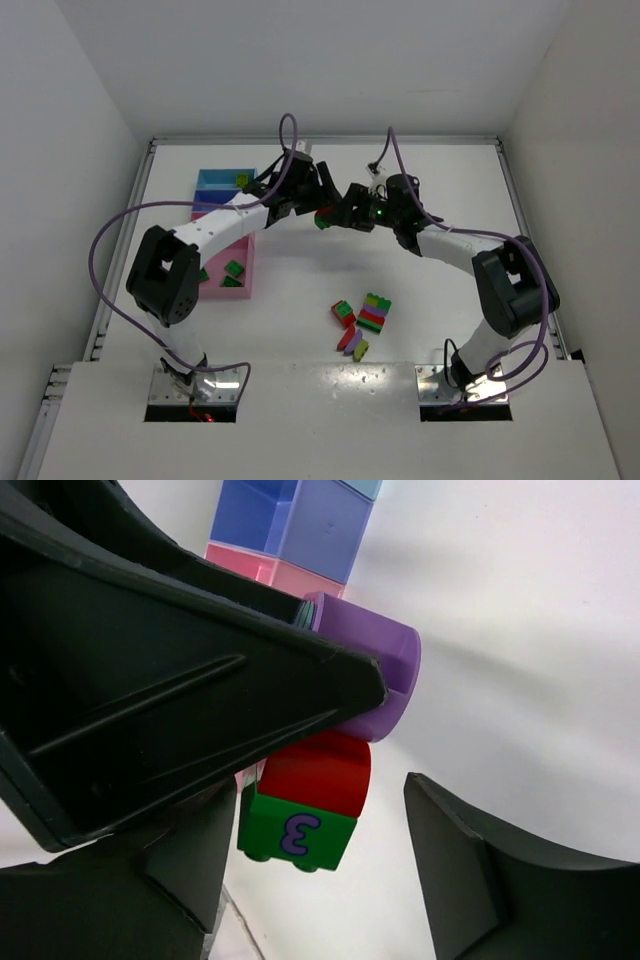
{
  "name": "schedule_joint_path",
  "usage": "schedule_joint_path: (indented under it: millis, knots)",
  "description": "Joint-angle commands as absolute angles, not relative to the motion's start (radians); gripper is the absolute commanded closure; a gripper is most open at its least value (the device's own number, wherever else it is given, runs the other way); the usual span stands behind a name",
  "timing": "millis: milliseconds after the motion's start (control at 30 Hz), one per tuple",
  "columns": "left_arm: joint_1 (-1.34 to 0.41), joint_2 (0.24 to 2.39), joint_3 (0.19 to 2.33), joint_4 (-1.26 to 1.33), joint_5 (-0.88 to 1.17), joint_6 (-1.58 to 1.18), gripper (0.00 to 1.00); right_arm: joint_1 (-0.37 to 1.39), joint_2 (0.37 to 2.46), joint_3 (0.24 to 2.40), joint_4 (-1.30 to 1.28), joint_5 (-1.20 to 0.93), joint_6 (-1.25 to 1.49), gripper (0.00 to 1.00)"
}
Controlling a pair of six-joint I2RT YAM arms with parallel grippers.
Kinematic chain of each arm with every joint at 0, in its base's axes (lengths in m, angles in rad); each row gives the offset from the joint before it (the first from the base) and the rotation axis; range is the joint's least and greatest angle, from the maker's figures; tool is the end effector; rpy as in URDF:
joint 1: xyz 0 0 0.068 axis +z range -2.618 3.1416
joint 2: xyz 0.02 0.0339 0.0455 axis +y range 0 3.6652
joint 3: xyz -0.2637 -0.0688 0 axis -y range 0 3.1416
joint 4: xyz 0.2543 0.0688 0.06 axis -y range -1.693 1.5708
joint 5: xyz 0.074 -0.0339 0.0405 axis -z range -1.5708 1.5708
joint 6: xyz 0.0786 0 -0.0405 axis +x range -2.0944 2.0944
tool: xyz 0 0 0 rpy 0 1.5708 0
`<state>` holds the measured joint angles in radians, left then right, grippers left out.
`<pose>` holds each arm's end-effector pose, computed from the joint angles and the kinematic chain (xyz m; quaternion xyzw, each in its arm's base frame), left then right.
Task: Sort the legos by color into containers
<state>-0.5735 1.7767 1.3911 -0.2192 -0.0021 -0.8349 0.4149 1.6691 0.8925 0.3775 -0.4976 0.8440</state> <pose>0.3845 -0.2482 0.2448 -0.1159 0.8780 -0.3000 0.3546 0.3520 0.1960 0.1849 0.0389 0.8181 0.4813 0.3124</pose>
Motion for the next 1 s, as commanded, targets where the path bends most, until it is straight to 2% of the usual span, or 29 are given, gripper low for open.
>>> schedule_joint_path:
  millis: [0,267,467,600,700,733,867,967]
  knots:
    - [-0.577,1.718,1.364,-0.175,0.081,-0.86,0.92,0.416,1.672,0.928,0.462,-0.476,0.83,0.33]
    - [-0.577,1.66,1.302,-0.152,0.146,-0.882,0.94,0.387,1.672,0.9,0.472,-0.476,0.792,0.35]
    - [-0.577,1.641,1.293,-0.143,0.155,-0.882,0.94,0.377,1.654,0.871,0.472,-0.485,0.77,0.41]
    - [-0.577,1.641,1.293,-0.143,0.155,-0.882,0.94,0.368,1.654,0.861,0.494,-0.494,0.761,0.53]
    - [-0.577,1.641,1.293,-0.143,0.155,-0.882,0.94,0.368,1.654,0.861,0.506,-0.525,0.752,0.74]
    - [-0.577,1.641,1.293,-0.143,0.155,-0.873,0.94,0.368,1.654,0.861,0.506,-0.54,0.752,0.84]
    - [-0.566,1.663,1.315,-0.143,0.135,-0.853,0.95,0.39,1.618,0.861,0.506,-0.606,0.69,0.98]
    - [-0.543,1.681,1.341,-0.143,0.126,-0.844,0.98,0.411,1.594,0.836,0.518,-0.647,0.646,1.0]
